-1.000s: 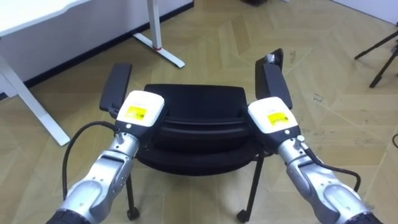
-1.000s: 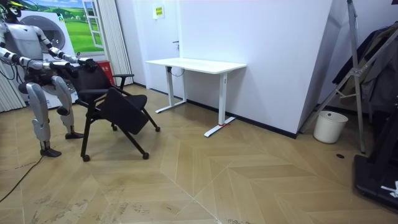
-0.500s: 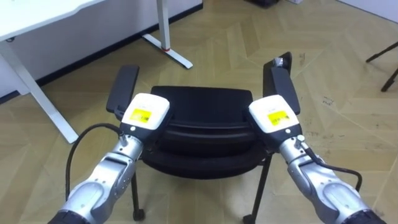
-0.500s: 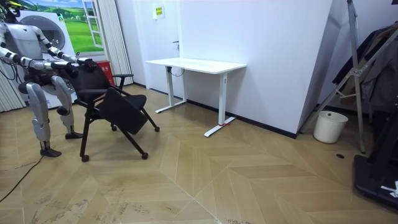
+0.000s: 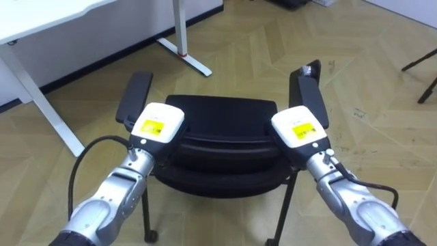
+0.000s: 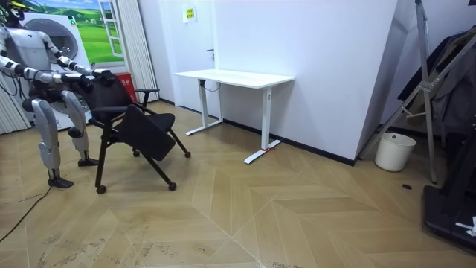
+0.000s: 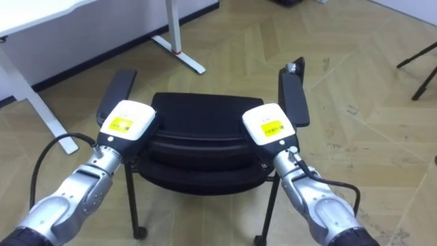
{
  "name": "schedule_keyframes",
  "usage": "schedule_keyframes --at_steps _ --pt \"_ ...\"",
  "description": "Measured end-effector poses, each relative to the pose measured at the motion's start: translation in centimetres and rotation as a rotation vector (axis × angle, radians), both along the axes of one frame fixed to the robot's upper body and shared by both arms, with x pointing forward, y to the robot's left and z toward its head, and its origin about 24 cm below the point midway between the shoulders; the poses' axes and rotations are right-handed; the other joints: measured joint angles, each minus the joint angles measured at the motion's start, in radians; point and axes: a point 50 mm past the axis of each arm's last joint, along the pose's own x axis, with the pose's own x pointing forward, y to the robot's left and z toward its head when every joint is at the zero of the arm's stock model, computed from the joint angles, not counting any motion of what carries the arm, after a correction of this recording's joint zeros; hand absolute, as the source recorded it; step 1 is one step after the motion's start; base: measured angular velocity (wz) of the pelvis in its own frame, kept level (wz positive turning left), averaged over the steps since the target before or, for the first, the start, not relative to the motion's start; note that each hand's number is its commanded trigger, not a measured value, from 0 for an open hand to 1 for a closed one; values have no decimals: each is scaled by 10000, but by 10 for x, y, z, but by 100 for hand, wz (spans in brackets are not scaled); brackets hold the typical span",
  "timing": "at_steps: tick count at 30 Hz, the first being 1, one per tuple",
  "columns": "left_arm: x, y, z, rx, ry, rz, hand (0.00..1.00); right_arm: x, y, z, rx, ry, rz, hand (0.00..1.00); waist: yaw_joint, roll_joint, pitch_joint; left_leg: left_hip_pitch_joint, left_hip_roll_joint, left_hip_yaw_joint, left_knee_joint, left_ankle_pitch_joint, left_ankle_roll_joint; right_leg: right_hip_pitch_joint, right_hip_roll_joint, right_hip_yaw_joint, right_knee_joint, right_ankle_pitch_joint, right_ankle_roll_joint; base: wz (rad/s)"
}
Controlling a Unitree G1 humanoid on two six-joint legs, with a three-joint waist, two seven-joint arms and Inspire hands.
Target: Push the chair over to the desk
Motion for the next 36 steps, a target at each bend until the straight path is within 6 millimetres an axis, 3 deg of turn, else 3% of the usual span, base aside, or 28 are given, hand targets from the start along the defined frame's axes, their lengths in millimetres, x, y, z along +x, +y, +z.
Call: schedule_keyframes --at_steps 4,7,9,13,15,16,17,18,19,20,21,22,24,26,28,29,30,31,32,33,34,36 --pt "0 1 -1 67 63 44 100 -1 1 -2 46 89 -2 100 -1 -34 24 -110 48 -19 306 -28 -26 47 17 -61 18 -17 -29 3" --pt "1 4 -7 139 233 38 100 -2 3 -6 86 263 -64 100 1 -114 68 -504 126 -82 1188 -115 -50 111 22 -294 254 -193 -156 22" --pt "3 5 -7 222 252 -6 100 -4 4 -9 158 399 -89 100 -16 -164 83 -1154 394 -31 2498 -282 -112 -121 98 -563 862 -613 -330 31" --pt "-2 8 -14 176 454 8 100 -10 5 -14 256 630 12 100 41 -94 69 -1840 860 53 4140 -242 -67 -155 317 -811 1571 -1208 -649 26" --pt "-7 10 -18 98 498 92 100 -13 5 -16 289 753 61 100 59 -47 129 -2647 1146 23 5280 0 267 -33 415 -870 1806 -1357 -897 21" --pt "-8 9 -19 47 504 90 100 -13 4 -16 286 741 61 100 61 -34 112 -2809 1061 57 5133 -45 282 -60 422 -872 1850 -1385 -949 12" --pt "-8 7 -19 -75 445 72 100 -13 0 -13 265 637 123 100 156 -16 76 -3133 683 201 4327 -61 283 -288 386 -837 2109 -1488 -1014 -16" --pt "-9 6 -19 -181 344 94 100 -12 -1 -12 256 509 154 100 310 101 109 -3361 312 240 3221 118 298 -492 361 -876 2301 -1579 -1097 -32" --pt "-9 6 -18 -212 299 94 100 -12 -1 -12 259 482 167 100 398 173 67 -3397 169 295 2682 332 331 -541 396 -895 2338 -1615 -1105 -43" --pt "-10 7 -18 -191 270 84 100 -14 -1 -12 255 480 194 100 508 227 23 -3486 -20 332 1867 734 553 -534 469 -936 2399 -1784 -1074 -49" --pt "-11 9 -18 -94 195 58 100 -15 1 -14 281 534 272 100 723 147 -44 -3435 21 383 1701 1021 691 -523 337 -1174 2458 -1941 -912 -43" --pt "-12 10 -17 -39 143 22 100 -16 2 -15 314 520 305 100 785 130 -50 -3439 17 423 1644 1085 674 -491 208 -1413 2450 -1972 -818 -30" --pt "-12 12 -13 60 -27 -48 100 -19 3 -16 522 370 339 100 744 -60 -73 -3298 -334 424 1390 1277 888 -321 -55 -1733 2440 -2071 -601 10" --pt "-11 12 -11 64 -86 -103 100 -20 2 -16 589 190 326 100 731 -202 -60 -3296 -493 454 1475 1291 928 -278 -260 -1776 2497 -2224 -499 7" --pt "-11 11 -9 42 -131 -143 100 -20 1 -15 620 27 280 100 729 -256 -78 -3202 -513 852 1672 1203 1064 -106 -538 -1921 2486 -2211 -353 -5" --pt "-10 10 -8 21 -95 -184 100 -20 1 -16 657 -9 256 100 732 -314 -127 -3058 -579 1090 1878 1090 1229 65 -782 -2119 2577 -2274 -201 -10" --pt "-10 10 -8 -23 -114 -173 100 -18 -1 -14 631 -114 247 100 767 -372 -110 -3045 -747 1133 2200 883 1462 64 -1164 -2446 3270 -2437 37 -17" --pt "-10 10 -8 -61 -100 -129 100 -17 0 -14 628 -145 255 100 778 -339 -95 -3065 -859 1021 2392 613 1459 -50 -1360 -2615 3913 -2480 85 -11" --pt "-7 8 -8 -196 -60 -82 100 -15 -2 -12 534 -198 246 100 696 -137 -38 -3060 -1100 586 2699 409 1586 -553 -1775 -2700 5604 -2059 -199 22" --pt "-6 8 -10 -203 20 -83 100 -15 -2 -14 523 -115 214 100 518 -30 -40 -2954 -1167 327 2820 246 1654 -1071 -2051 -2424 6953 -1149 -398 43" --pt "-6 8 -10 -187 35 -98 100 -16 -2 -16 563 -53 187 100 442 -2 -18 -2863 -1184 261 2812 180 1710 -1309 -2143 -2254 7495 -607 -469 51" --pt "-5 9 -12 -75 106 -166 100 -19 0 -21 683 155 113 100 429 143 51 -2410 -1178 -211 2797 -157 1801 -2015 -2219 -1603 8736 1394 -564 27"
